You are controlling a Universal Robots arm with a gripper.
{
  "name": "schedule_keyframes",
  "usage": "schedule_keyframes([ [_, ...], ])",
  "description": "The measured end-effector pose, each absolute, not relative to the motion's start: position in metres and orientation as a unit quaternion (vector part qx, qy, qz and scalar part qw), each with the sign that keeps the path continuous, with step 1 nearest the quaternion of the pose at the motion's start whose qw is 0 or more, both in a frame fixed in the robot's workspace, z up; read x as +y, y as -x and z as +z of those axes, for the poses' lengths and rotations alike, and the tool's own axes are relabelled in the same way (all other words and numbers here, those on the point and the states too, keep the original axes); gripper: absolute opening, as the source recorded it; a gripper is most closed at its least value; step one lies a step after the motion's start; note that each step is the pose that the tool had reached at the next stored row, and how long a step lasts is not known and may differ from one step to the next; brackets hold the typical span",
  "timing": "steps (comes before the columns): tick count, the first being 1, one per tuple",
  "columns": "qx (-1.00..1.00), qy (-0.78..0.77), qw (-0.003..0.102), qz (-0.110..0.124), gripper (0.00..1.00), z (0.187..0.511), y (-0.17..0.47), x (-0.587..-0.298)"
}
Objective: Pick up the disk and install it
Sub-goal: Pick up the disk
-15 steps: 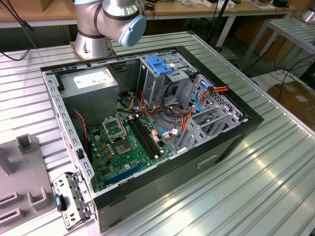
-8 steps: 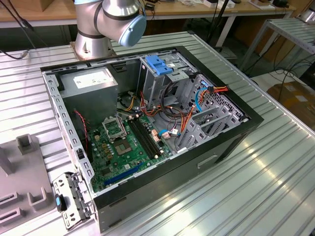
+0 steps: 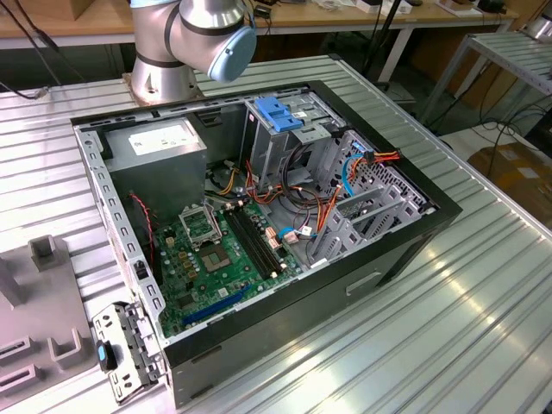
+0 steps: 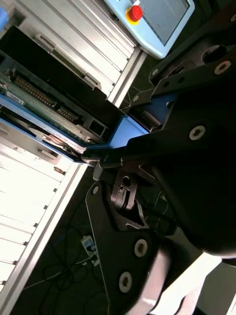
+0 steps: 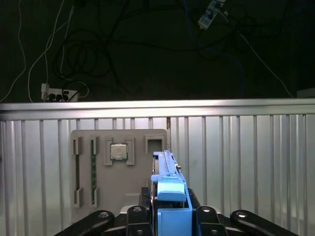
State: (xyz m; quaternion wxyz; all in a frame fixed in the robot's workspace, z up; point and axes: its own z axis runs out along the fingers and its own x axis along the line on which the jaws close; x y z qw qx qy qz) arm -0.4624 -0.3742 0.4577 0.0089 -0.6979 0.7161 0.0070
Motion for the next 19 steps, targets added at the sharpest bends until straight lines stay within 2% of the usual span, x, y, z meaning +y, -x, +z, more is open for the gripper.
schedule_keyframes([
  [19,0.716,0.698,0.009,0.007,0.37,0.482,0.462,-0.374],
])
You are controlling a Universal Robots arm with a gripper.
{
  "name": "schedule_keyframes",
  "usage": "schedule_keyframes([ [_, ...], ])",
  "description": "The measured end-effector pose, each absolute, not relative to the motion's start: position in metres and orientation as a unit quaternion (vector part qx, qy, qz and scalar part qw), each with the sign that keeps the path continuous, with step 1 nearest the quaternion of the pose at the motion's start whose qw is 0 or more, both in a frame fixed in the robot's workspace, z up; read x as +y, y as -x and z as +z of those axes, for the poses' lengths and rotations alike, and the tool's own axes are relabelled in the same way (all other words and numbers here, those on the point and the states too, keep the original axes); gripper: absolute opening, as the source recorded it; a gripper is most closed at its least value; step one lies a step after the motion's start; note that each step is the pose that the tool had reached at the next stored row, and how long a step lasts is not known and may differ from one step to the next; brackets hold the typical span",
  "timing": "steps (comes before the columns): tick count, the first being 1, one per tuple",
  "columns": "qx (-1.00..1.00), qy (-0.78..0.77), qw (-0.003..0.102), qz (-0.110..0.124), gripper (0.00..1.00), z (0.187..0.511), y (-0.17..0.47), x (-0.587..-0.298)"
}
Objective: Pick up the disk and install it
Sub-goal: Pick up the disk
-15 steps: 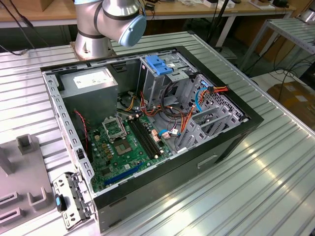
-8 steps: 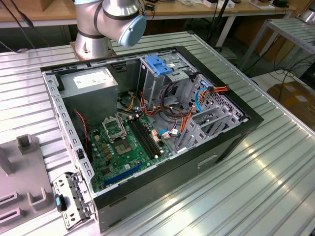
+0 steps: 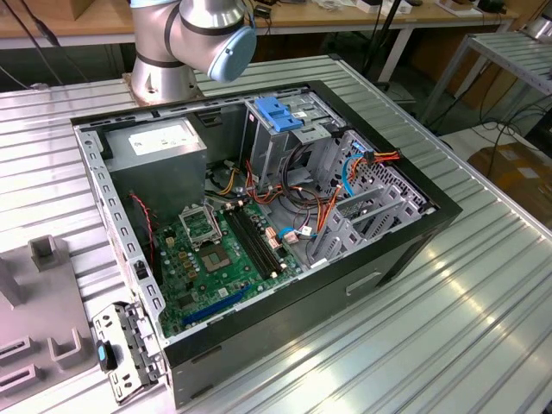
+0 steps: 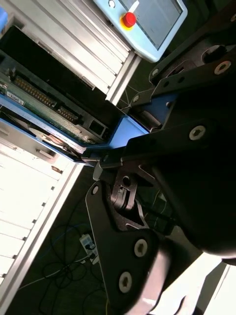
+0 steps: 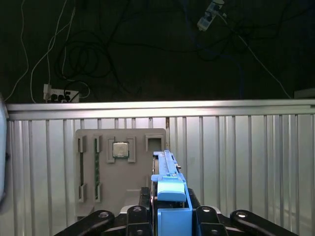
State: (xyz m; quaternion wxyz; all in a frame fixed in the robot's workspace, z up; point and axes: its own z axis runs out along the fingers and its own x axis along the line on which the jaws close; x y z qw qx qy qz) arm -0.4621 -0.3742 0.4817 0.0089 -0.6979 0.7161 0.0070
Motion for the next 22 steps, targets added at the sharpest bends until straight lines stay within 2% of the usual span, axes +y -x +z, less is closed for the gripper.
schedule_keyframes([
  [22,0.716,0.698,0.009,0.007,0.37,0.494,0.46,-0.374],
])
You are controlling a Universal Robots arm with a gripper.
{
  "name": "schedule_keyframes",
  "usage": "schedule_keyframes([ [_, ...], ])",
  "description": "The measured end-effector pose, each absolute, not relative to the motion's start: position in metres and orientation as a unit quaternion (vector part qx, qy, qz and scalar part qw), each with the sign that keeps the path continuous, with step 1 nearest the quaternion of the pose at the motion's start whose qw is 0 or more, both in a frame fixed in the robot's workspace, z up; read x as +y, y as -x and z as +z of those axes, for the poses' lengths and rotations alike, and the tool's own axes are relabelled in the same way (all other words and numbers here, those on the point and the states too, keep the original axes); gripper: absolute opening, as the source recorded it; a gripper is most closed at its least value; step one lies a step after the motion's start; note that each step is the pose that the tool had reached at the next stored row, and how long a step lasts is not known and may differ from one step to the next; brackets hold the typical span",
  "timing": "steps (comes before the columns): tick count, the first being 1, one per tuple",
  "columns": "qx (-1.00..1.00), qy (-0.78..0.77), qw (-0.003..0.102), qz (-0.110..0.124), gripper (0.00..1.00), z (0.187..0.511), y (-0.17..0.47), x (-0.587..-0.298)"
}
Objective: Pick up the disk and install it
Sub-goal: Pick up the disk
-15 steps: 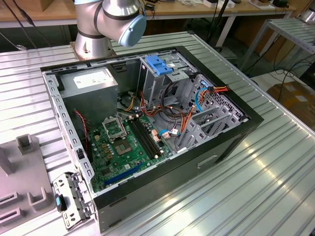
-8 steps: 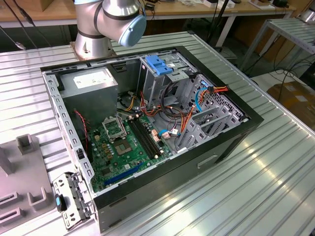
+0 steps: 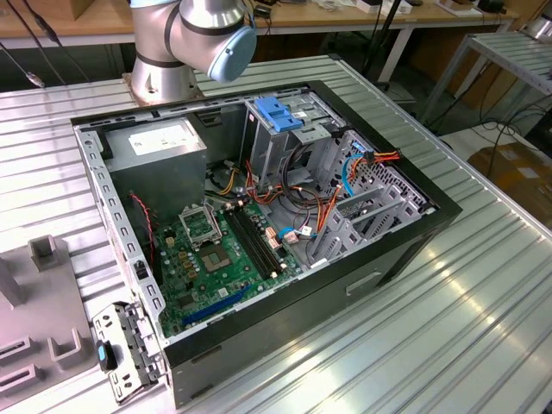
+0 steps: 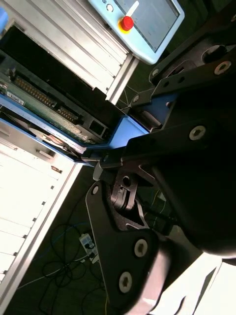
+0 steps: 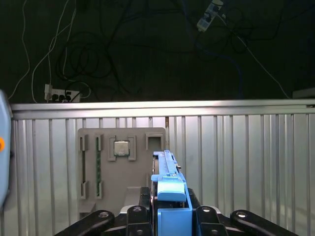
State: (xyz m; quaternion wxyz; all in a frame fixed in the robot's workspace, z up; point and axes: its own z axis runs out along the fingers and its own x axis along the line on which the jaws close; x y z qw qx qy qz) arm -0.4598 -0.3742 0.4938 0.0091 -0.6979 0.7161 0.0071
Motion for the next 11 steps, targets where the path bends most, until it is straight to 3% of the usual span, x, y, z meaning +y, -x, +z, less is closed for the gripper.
schedule_keyframes([
  [11,0.716,0.698,0.009,0.007,0.37,0.4938,0.4512,-0.3742],
])
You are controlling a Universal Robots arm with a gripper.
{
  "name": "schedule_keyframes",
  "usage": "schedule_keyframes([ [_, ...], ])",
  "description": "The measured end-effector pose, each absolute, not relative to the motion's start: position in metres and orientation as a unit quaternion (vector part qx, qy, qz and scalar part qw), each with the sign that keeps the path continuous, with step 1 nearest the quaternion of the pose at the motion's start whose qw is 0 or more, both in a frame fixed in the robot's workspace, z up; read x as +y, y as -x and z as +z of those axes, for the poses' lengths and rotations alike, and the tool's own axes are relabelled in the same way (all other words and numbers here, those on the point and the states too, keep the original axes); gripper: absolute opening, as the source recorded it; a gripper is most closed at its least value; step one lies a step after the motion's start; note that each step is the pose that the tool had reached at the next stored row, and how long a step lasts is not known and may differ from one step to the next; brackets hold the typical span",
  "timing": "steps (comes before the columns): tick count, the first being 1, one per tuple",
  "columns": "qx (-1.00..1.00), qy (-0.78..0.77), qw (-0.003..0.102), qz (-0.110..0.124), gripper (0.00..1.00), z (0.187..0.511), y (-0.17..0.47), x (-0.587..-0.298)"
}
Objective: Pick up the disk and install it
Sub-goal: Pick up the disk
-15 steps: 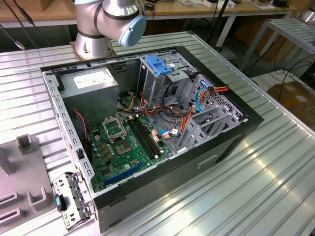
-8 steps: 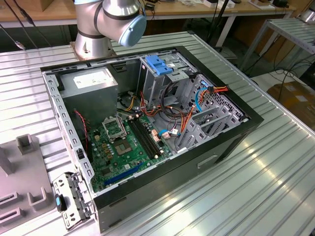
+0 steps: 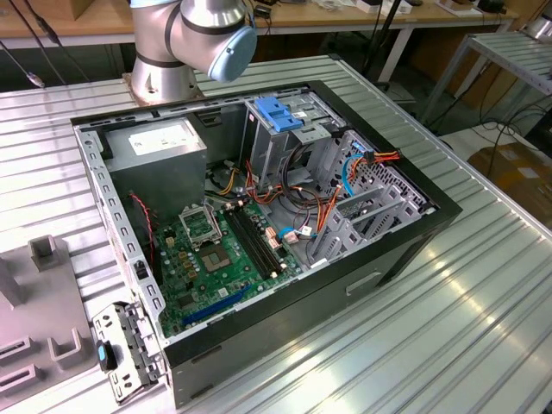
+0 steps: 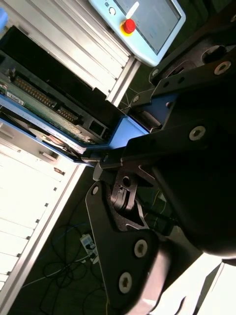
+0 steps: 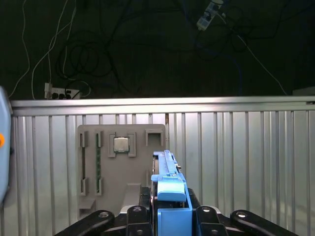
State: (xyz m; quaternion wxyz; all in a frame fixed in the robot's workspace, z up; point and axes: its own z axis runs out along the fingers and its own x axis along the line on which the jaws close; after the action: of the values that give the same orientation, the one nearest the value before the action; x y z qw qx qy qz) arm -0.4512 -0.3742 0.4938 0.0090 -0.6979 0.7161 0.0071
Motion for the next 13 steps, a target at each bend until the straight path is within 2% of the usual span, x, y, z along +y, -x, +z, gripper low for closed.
schedule_keyframes([
  [13,0.716,0.698,0.009,0.007,0.37,0.4938,0.4433,-0.3742],
])
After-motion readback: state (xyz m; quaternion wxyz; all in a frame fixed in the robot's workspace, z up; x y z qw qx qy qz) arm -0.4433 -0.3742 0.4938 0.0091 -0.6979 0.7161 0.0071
